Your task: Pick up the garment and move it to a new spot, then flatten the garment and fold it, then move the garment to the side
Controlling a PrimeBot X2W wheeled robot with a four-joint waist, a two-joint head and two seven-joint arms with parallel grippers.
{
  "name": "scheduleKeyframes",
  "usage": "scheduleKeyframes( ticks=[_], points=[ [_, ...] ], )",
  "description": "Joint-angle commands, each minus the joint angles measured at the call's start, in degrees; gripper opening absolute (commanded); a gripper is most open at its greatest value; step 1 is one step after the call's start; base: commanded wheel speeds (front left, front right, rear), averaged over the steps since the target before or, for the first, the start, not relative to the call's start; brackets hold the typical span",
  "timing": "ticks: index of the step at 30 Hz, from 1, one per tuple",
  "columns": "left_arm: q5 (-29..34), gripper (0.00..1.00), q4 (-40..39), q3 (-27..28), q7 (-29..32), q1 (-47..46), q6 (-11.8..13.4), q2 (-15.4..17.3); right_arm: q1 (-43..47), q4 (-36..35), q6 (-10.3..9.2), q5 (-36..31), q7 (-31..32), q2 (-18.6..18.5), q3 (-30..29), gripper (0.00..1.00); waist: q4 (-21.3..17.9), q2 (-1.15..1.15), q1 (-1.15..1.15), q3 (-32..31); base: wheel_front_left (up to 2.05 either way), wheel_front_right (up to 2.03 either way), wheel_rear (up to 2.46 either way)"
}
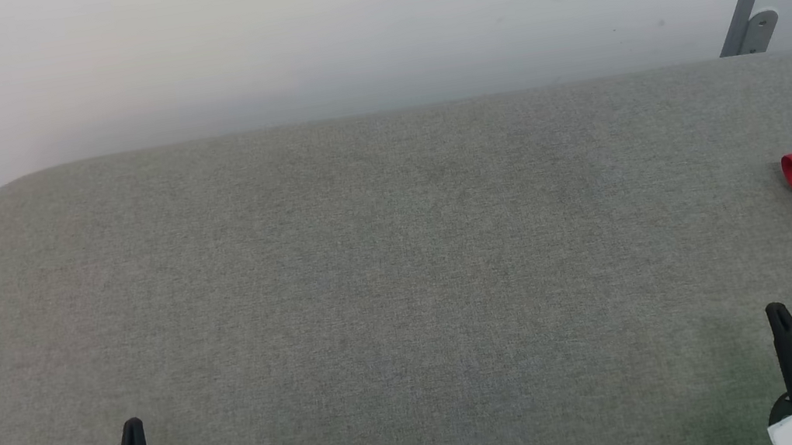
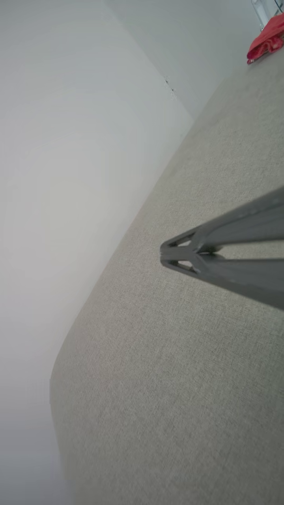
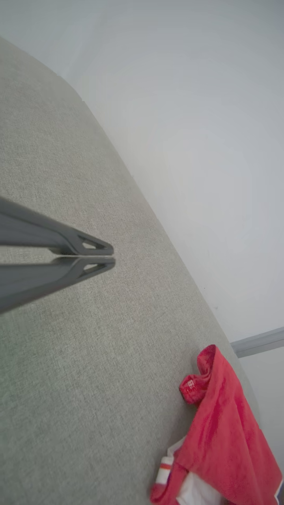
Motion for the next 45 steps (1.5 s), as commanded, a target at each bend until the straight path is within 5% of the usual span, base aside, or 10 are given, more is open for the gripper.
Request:
scheduleKeyframes(
  ticks=[1,45],
  points=[
    [-2.7,0.0,-0.4,0.4,0.7,-1.9,-0.1,0.2,-1.6,-0.8,0.0,2.3,0.7,0.1,-0.5,0.0,0.0,0.0,0.0,0.0,0.0,0.0,0.0],
    [-29.7,0.0,3.0,1.7,8.6,-8.2,-0.2,-2.7,-5.9,-1.3,0.0,27.8,8.8,4.1,-2.4,0.0,-1.0,0.0,0.0,0.0,0.0,0.0,0.0]
  ],
)
